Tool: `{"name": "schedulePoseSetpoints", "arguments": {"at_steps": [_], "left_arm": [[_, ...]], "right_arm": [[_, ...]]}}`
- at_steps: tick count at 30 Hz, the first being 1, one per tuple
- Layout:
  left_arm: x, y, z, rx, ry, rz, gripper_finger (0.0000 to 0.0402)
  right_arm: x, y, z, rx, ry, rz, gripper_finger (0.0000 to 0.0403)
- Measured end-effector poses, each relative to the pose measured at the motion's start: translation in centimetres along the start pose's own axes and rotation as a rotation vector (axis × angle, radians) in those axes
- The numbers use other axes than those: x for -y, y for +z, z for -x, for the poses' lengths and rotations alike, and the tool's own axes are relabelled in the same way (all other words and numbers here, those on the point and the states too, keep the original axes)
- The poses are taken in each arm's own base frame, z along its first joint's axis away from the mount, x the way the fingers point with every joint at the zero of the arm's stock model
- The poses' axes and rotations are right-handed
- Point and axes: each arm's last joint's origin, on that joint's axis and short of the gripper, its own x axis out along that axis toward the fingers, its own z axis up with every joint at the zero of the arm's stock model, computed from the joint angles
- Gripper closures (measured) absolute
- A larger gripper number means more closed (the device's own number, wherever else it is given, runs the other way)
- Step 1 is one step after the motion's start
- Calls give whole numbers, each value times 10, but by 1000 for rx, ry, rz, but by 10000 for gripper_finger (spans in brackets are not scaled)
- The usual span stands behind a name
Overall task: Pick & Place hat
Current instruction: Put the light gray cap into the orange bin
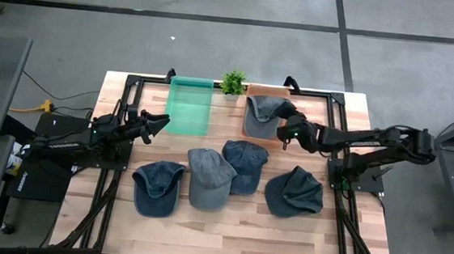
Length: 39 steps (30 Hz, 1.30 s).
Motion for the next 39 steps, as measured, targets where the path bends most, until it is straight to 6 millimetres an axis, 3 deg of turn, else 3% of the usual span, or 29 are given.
{"name": "schedulePoseSetpoints", "arguments": {"at_steps": [11,21,29,39], "left_arm": [[0,0,0,0,0,0,243],[0,0,0,0,1,0,243],[0,0,0,0,0,0,243],[0,0,0,0,1,0,243]], "right_arm": [[20,-34,37,-82,-147,-397,215],[23,-20,91,19,-263,-740,215],[19,-4,140,306,-291,-1113,218],[11,5,185,807,-90,-1438,218]]}}
